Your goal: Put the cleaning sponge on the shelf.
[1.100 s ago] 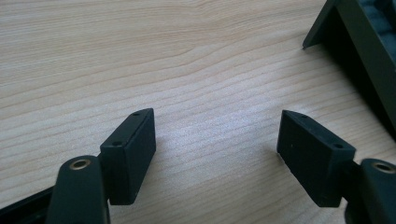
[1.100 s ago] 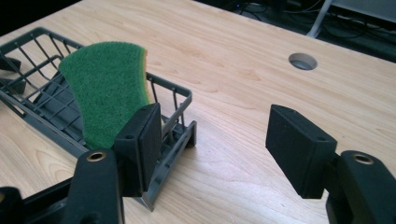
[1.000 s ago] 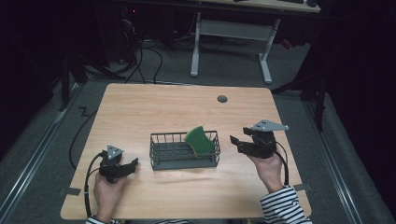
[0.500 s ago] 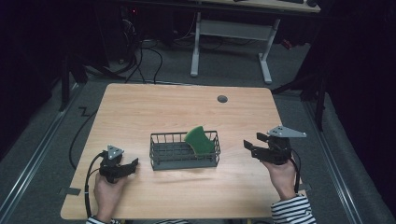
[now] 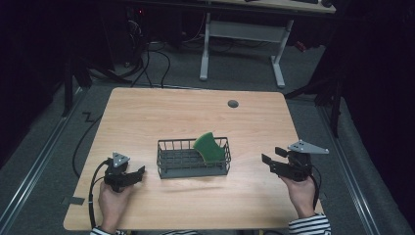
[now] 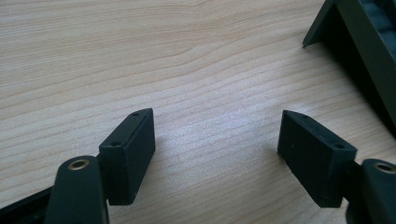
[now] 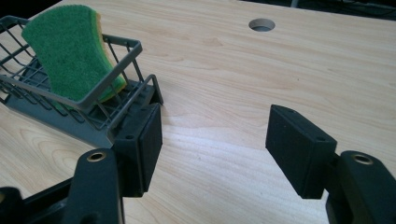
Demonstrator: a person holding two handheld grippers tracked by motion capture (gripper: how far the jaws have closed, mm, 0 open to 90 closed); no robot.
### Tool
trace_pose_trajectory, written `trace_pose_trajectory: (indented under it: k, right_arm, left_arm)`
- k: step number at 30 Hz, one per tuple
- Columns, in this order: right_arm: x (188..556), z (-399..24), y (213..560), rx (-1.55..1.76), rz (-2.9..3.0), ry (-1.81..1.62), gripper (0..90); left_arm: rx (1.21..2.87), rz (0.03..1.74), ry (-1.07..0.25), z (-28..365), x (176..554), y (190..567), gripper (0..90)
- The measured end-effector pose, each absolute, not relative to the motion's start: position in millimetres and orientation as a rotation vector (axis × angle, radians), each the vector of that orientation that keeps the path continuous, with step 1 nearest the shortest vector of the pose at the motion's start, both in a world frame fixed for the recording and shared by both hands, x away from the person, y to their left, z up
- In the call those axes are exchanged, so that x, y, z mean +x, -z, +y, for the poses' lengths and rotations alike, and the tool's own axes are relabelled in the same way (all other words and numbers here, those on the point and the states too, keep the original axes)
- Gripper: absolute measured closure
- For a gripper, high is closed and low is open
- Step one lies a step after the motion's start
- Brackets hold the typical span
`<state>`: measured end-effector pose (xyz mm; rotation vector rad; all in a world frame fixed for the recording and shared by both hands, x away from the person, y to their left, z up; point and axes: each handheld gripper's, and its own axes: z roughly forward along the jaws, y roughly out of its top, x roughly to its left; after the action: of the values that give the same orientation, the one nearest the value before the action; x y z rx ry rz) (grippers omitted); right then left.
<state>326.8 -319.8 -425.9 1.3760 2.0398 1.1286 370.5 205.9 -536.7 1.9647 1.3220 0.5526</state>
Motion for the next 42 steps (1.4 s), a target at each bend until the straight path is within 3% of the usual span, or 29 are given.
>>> trace_pose_trajectory:
  k: [42]
  right_arm:
    - [321.3,-331.6,513.5,1.579,2.003,-1.022,35.8]
  left_arm:
    - [1.965,1.323,-0.554,205.7,370.5,536.7,28.1]
